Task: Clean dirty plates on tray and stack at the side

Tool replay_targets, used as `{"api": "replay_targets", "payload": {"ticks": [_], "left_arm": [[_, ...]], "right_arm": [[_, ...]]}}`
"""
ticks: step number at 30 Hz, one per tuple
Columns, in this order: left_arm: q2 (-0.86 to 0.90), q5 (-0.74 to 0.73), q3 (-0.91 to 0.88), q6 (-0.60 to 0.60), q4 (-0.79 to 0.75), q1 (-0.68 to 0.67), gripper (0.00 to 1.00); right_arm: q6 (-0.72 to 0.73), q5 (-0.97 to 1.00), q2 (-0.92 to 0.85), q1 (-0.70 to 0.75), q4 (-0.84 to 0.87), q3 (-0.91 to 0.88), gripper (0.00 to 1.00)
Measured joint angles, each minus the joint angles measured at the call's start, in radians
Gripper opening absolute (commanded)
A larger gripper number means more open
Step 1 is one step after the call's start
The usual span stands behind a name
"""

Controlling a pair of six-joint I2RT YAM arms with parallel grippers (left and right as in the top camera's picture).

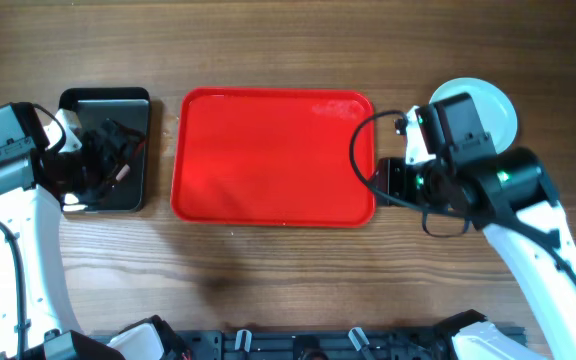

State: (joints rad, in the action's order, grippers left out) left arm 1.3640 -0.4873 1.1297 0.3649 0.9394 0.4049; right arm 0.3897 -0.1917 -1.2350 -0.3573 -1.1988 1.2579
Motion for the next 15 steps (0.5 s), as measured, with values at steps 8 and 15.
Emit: {"api": "replay_targets", "payload": {"ticks": [8, 15], "left_arm": [[0.0, -0.002, 0.0, 0.0, 0.0, 0.0, 1.0], [0.0, -0.009, 0.0, 0.0, 0.0, 0.0, 1.0]], "right_arm": [[0.026, 0.037, 0.055, -0.027, -0.088, 0.0, 1.0], [-0.082, 0.039, 0.094, -0.028, 0.081, -0.084, 1.0]]}}
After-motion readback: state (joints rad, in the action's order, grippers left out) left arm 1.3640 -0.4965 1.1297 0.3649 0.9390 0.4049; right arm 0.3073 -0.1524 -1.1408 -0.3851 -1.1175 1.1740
